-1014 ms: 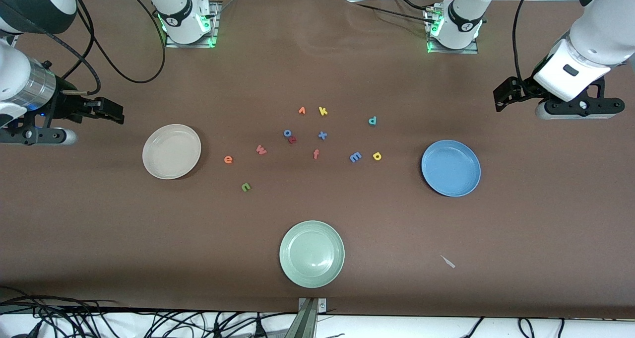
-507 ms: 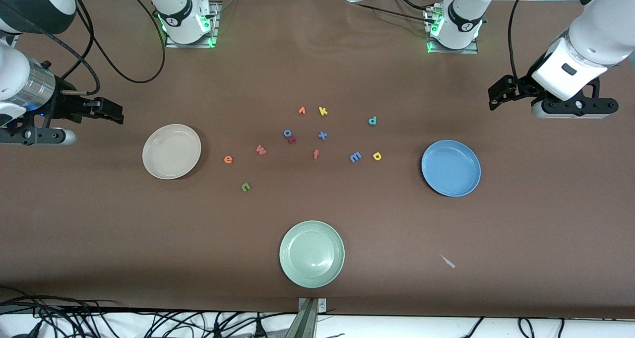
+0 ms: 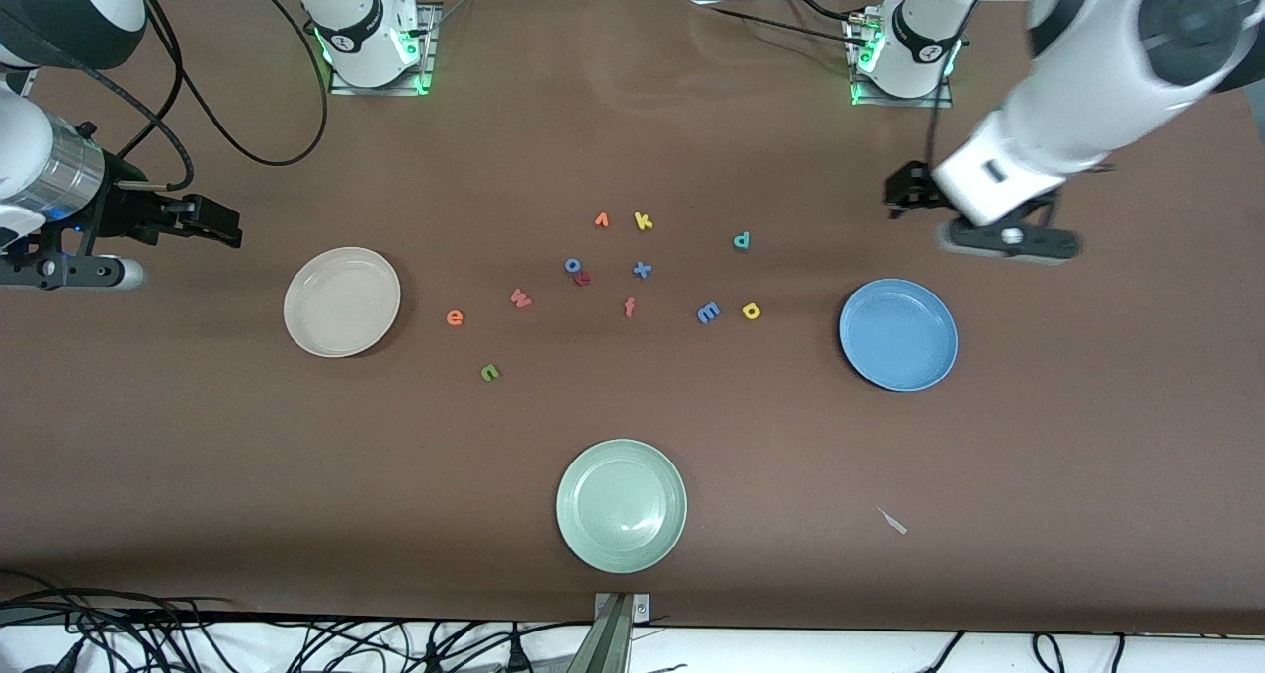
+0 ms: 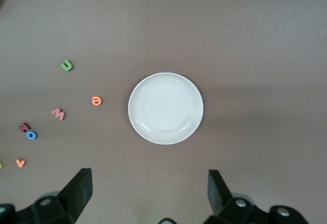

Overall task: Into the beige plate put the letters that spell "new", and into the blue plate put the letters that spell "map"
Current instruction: 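Move the left gripper to the blue E while the right gripper reaches letters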

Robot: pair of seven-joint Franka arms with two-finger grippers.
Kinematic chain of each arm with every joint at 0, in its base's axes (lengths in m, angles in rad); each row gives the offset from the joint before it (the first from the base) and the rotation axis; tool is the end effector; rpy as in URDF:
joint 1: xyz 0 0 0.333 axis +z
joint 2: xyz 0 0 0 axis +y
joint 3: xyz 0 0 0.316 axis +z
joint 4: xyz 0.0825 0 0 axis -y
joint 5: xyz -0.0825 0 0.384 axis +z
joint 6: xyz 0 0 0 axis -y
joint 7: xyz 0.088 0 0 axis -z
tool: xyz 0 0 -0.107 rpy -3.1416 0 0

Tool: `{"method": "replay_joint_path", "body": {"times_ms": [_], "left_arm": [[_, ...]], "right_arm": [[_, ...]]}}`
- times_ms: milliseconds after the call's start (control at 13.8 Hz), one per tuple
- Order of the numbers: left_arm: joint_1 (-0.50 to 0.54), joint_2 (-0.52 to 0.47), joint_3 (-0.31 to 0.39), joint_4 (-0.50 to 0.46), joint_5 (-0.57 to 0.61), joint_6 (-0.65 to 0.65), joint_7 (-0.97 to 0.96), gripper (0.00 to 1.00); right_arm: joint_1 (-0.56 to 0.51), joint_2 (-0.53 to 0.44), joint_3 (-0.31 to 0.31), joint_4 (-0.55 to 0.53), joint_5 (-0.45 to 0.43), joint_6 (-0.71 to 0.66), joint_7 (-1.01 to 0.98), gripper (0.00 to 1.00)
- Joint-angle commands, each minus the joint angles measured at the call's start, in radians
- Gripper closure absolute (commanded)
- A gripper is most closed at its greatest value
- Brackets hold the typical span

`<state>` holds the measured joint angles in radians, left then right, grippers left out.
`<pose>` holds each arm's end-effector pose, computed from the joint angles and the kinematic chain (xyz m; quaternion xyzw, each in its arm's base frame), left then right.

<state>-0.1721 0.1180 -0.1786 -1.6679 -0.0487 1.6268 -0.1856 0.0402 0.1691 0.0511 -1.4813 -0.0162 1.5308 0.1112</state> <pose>0.5460 -0.2002 0.5174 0.9932 -0.0791 -0.0849 0.0126 0.5963 0.0504 0.5657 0.9982 -0.0099 -0.0590 0.0098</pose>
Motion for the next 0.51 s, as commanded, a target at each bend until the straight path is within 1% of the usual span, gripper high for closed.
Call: {"method": "replay_joint_path", "body": {"times_ms": [0, 145, 435], "left_arm": [[-0.061, 0.116, -0.007, 0.028, -0.016, 0.092, -0.012, 0.0], [-0.116, 0.17, -0.007, 0.028, -0.014, 0.174, -0.099, 0.0], [-0.2, 0.276, -0.007, 0.025, -0.006, 0.247, -0.103, 0.0]], "right_arm": [[-0.002, -0.011, -0.001, -0.002, 0.002, -0.011, -0.007, 0.0], [-0.002, -0.011, -0.001, -0.002, 0.002, -0.009, -0.007, 0.0], [0.001, 0.001, 0.006, -0.002, 0.002, 0.003, -0.01, 0.0]]}}
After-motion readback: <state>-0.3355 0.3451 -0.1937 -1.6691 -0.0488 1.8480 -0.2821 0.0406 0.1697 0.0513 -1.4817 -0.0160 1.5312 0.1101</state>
